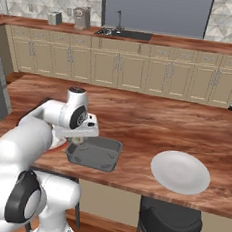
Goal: Place two dumplings into each of the tupperware containers and then place the containers in the fridge.
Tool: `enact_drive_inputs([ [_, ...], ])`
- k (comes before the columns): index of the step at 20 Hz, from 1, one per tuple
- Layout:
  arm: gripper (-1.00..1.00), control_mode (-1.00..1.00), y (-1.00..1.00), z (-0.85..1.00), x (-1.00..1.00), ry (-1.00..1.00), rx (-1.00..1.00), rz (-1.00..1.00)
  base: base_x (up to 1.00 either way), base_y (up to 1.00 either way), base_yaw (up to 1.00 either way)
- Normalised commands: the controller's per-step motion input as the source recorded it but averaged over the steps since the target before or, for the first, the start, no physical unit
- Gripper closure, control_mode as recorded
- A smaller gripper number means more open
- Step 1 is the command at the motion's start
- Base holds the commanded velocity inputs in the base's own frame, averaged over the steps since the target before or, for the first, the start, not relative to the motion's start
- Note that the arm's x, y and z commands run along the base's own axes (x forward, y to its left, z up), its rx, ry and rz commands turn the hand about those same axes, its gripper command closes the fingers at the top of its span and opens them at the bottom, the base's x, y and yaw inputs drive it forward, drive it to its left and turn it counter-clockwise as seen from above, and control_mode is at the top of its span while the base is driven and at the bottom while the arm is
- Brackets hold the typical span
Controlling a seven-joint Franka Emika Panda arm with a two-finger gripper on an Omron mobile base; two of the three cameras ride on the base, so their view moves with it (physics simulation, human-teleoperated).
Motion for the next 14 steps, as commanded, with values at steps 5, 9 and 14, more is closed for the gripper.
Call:
enact_drive_inputs([
  [5,1.0,-1.0,-0.27,-0.4,0.0,0.0,0.0,0.0,0.0,0.0,0.0],
  [9,1.0,-1.0,-0.04,-0.26,0.0,0.0,0.0,0.0,0.0,0.0,0.0],
  [14,1.0,-1.0,0.0,-0.22,0.08,0.0,0.0,0.0,0.0,0.0,0.0],
])
